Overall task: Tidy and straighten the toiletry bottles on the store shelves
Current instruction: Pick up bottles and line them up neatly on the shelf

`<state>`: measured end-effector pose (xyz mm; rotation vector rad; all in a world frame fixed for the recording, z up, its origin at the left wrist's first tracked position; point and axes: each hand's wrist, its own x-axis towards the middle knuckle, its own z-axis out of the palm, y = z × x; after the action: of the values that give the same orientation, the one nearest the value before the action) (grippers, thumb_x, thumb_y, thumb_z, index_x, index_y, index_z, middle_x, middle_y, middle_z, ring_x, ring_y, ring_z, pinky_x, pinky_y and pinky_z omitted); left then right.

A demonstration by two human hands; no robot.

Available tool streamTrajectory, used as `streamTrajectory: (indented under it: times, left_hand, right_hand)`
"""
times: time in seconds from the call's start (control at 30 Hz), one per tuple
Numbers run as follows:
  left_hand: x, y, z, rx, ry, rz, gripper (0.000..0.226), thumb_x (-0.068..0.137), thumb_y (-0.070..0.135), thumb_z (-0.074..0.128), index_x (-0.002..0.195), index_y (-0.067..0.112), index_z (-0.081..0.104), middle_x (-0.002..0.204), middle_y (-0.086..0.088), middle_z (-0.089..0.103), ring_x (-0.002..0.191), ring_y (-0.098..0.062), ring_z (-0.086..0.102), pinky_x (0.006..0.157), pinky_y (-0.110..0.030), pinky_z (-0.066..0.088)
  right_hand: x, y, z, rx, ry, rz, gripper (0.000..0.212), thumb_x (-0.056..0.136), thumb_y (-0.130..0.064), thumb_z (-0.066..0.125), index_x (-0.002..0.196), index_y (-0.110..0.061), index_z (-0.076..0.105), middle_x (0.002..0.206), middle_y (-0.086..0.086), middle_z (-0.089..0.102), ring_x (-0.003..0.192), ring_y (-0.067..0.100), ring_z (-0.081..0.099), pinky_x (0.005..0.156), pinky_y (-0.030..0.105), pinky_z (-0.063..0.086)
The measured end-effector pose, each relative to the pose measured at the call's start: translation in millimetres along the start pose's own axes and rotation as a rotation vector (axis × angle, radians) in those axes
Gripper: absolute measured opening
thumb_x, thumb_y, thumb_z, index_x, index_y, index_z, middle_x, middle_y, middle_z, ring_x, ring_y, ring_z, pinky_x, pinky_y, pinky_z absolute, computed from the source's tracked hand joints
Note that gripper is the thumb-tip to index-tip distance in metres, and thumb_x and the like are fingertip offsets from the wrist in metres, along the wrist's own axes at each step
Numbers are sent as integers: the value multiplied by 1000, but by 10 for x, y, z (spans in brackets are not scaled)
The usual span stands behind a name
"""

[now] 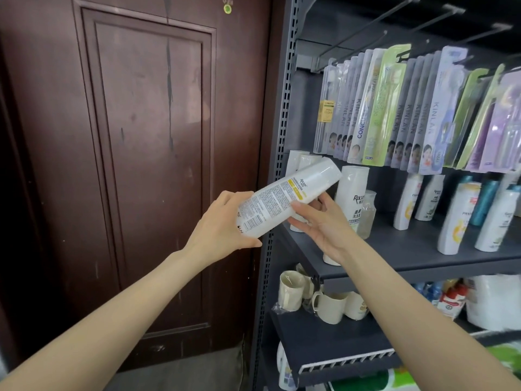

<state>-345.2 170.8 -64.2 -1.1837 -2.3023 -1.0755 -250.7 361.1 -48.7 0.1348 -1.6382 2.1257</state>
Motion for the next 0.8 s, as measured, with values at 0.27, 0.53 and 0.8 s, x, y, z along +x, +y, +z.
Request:
streamTrajectory:
  times: [0.27, 0.53, 0.8]
  left_hand:
    - [217, 58, 222, -224, -192, -39, 79, 63, 31, 84, 132, 31, 44, 113, 12, 54, 101, -3, 53, 83, -13, 41]
    - [674, 311, 472, -331, -362, -72, 69, 73, 26, 76, 133, 29, 41, 107, 5, 59, 97, -10, 59, 86, -26, 49]
    - [1294, 799, 553, -318, -91, 94, 66, 82, 28, 70, 137, 31, 34, 105, 6, 55, 85, -5, 58, 73, -19, 46]
  right_hand:
    - [176, -410, -157, -125, -69, 4, 25, 94, -19, 52, 118, -23, 57, 114, -2, 63, 105, 10, 61, 86, 30, 52]
    - [499, -897, -271, -408, 165, -66, 66, 78, -18, 75, 136, -25, 43, 120, 13, 59, 100, 25, 66, 69, 34, 59]
    - [816, -1003, -339, -674, 281, -182, 59, 72, -21, 80, 120, -25, 47, 106, 5, 61, 93, 20, 65, 62, 29, 58]
